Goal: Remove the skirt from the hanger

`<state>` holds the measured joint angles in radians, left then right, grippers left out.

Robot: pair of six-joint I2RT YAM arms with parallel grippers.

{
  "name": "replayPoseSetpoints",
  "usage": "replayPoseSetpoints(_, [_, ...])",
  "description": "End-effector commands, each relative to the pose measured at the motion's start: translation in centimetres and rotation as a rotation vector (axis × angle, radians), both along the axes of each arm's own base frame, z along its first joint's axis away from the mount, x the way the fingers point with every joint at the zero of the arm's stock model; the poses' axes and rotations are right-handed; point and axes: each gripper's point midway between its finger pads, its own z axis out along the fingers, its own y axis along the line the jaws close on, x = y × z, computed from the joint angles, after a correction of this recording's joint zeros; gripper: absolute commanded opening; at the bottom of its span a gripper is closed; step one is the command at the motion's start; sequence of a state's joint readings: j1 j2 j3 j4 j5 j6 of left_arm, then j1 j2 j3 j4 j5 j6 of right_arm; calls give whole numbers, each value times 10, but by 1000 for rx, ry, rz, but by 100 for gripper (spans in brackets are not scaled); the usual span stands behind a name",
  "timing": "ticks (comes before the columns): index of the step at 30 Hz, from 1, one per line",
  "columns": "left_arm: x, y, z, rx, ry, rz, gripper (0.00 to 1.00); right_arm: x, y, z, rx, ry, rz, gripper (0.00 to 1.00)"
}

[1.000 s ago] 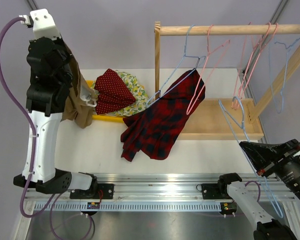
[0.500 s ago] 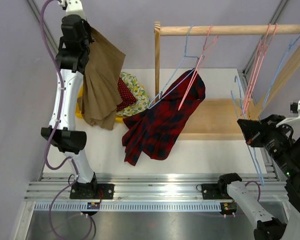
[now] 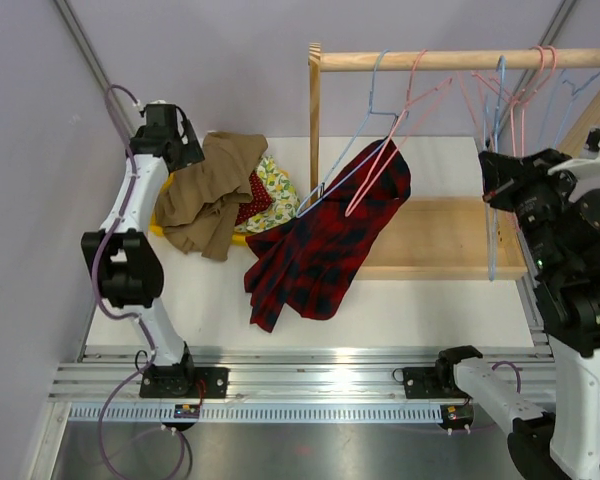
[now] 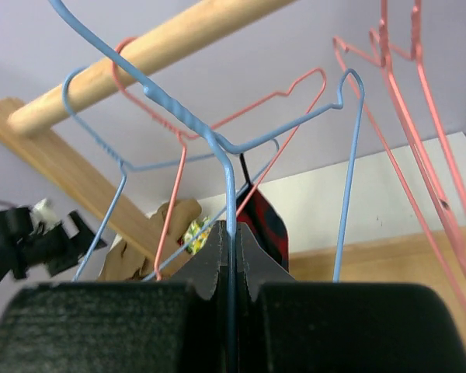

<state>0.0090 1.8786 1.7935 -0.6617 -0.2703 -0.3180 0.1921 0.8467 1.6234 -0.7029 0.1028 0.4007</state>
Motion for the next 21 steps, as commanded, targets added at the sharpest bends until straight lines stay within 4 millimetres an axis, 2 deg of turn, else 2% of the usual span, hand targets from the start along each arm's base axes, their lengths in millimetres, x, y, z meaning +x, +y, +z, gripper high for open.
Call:
replayPoseSetpoints(1, [-39, -14, 138, -44, -360, -38, 99, 41, 0, 39, 38, -129, -51, 0])
replayPoseSetpoints(3, [-56, -19, 140, -57, -377, -65, 99, 61, -2, 46, 28, -136, -78, 0])
replayPoseSetpoints(4, [-73, -21, 137, -56, -382, -77, 99, 68, -2, 46, 25, -133, -84, 0])
replayPoseSetpoints(6, [-87, -22, 136, -52, -404, -90, 99, 84, -3, 44, 15, -120, -108, 0])
replayPoseSetpoints(7, [-93, -22, 121, -51, -381, -93, 99, 88, -4, 43, 10, -112, -118, 0])
replayPoseSetpoints(8, [-103, -23, 128, -52, -402, -96, 99, 95, -6, 36, 4, -89, -138, 0])
replayPoseSetpoints(10, [-110, -25, 123, -54, -394, -113, 99, 100, -9, 23, 0, -51, -157, 0])
replayPoseSetpoints(13, [-116, -25, 114, -52, -384, -112, 99, 95, -13, 4, 6, -6, -180, 0])
replayPoseSetpoints(18, [-114, -30, 103, -79, -365, -132, 99, 63, -25, -2, 41, -2, -214, 0])
replayPoseSetpoints(21, [-114, -31, 100, -79, -360, -135, 99, 52, -29, -2, 28, 0, -224, 12])
